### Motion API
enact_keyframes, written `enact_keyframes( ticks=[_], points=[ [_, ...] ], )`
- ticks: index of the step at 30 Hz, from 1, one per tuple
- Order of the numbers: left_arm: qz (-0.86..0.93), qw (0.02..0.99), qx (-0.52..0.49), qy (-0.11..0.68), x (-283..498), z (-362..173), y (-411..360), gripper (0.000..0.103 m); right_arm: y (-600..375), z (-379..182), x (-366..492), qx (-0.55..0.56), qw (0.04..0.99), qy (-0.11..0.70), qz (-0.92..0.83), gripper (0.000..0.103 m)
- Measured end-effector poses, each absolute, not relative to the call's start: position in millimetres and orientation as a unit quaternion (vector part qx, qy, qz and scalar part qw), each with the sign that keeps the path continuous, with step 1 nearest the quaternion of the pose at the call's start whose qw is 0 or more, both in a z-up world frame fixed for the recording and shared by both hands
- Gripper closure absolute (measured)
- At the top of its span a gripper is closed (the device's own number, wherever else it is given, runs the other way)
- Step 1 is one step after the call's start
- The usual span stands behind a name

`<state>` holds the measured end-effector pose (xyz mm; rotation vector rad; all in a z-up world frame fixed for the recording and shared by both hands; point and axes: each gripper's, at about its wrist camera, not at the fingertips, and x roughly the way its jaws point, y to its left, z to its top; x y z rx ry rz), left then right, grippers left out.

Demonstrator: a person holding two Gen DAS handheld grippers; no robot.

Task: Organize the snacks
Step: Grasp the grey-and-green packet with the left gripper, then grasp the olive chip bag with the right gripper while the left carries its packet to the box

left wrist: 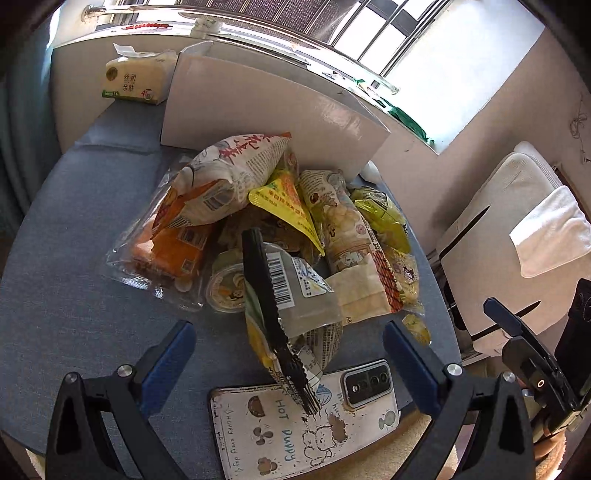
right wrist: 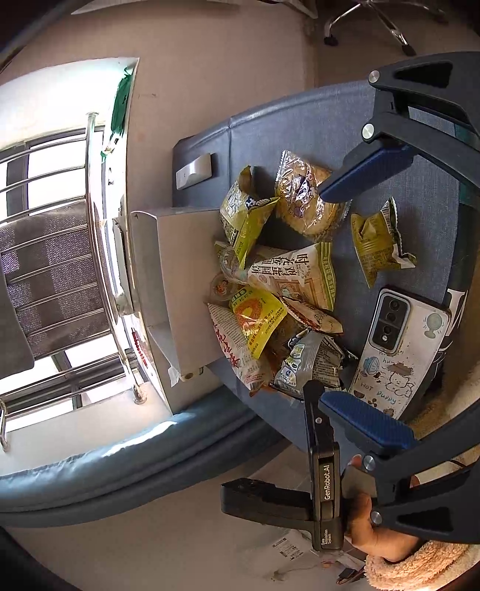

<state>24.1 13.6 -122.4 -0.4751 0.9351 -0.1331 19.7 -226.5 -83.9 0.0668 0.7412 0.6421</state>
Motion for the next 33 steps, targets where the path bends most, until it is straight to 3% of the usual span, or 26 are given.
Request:
enact_keyframes(
  ticks=[9,13,14,17,33],
  points=[
    [-0.058,0.85,-0.265,0.452,34.9,-135.0,17.2,0.005,-225.2,-98.9,18.7,0.015,0.871,0.388,0.301,0.0],
    [-0.072,0.842,-0.272,0.46,43.6,-142.0,16.3,0.032,-227.2,-107.1,18.0,0.008,0.866,0.405,0.294,0.0],
    [-0.092,0.838,-0.281,0.458,45.0,-143.5,15.2,0.05,-228.3,-108.4,18.0,0.01,0.865,0.408,0.292,0.0],
    [-0.097,0.85,-0.257,0.45,42.8,-136.7,7.4,0.059,-232.5,-111.2,20.2,0.021,0.862,0.416,0.288,0.0],
    [-0.096,0.906,-0.265,0.316,-16.4,-63.3,57.5,0.062,-235.6,-145.5,35.2,0.04,0.845,0.467,0.257,0.0]
  ],
)
